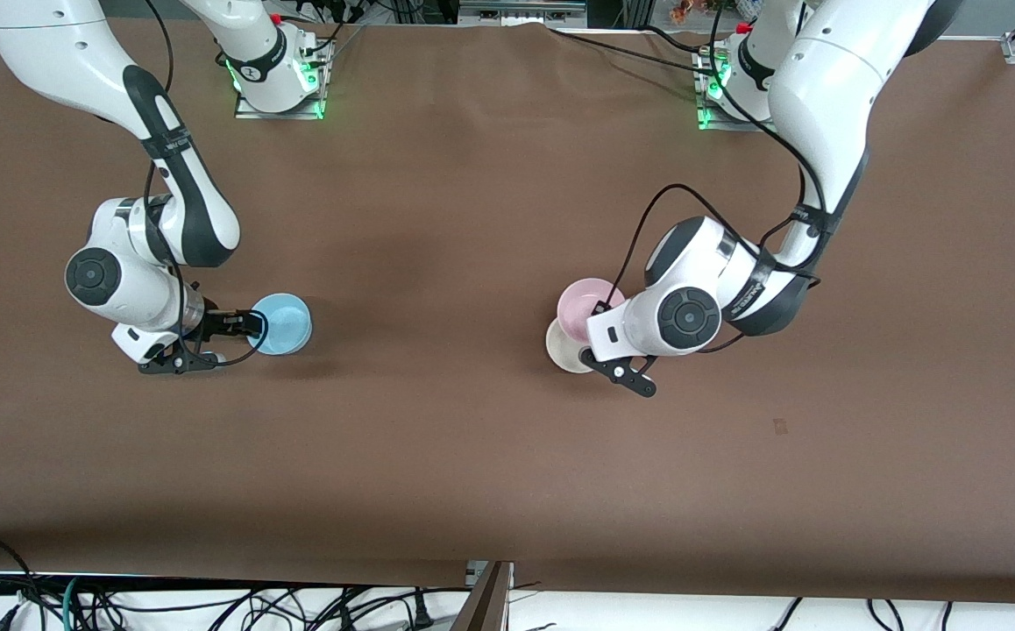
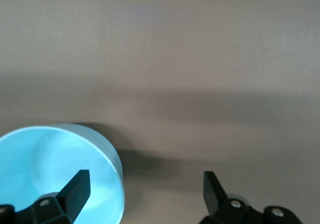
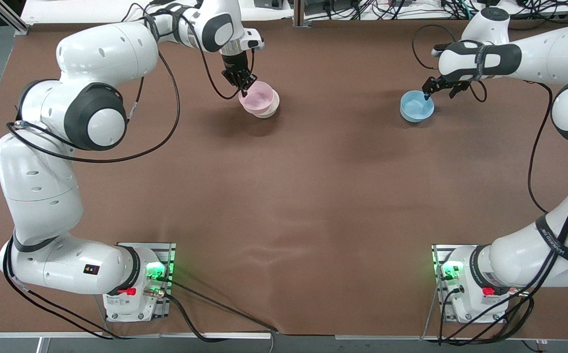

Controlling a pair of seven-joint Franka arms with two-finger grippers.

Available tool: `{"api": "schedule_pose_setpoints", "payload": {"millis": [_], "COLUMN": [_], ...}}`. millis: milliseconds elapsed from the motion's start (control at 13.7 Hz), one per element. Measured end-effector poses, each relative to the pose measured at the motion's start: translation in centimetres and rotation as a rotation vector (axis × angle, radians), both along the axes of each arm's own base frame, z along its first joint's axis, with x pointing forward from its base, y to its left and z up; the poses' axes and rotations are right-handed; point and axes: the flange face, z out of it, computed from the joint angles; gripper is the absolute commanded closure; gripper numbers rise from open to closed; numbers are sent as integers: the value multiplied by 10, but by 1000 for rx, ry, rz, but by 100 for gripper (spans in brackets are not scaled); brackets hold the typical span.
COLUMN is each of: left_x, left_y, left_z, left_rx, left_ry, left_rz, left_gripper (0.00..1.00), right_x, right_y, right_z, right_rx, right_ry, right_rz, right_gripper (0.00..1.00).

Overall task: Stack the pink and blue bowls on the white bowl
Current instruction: 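Carry the pink bowl onto the white bowl while the right gripper grasps the blue bowl, then release the pink bowl with the left gripper while the right gripper lifts the blue bowl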

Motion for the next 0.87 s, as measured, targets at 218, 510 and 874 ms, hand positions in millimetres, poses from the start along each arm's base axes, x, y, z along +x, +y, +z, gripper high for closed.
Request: {"api": "schedule_pose_setpoints", "payload": {"millis": [218, 510, 874], "left_x": [-6, -5, 10], "left_y": [-16, -24, -16], "left_z": [-17, -18, -14], "left_rx": [-1, -11, -54], "left_ry": [-2, -26, -105], "left_rz": [29, 36, 0], "left_gripper": [100, 100, 100], "right_x": [-14, -17, -19], "right_y": [0, 0, 0], "right_z": [-6, -3, -2], "right_rx": [-1, -2, -2], "right_ry": [26, 33, 40], "right_rz": [0, 0, 1], "right_gripper": [3, 45, 55]}}
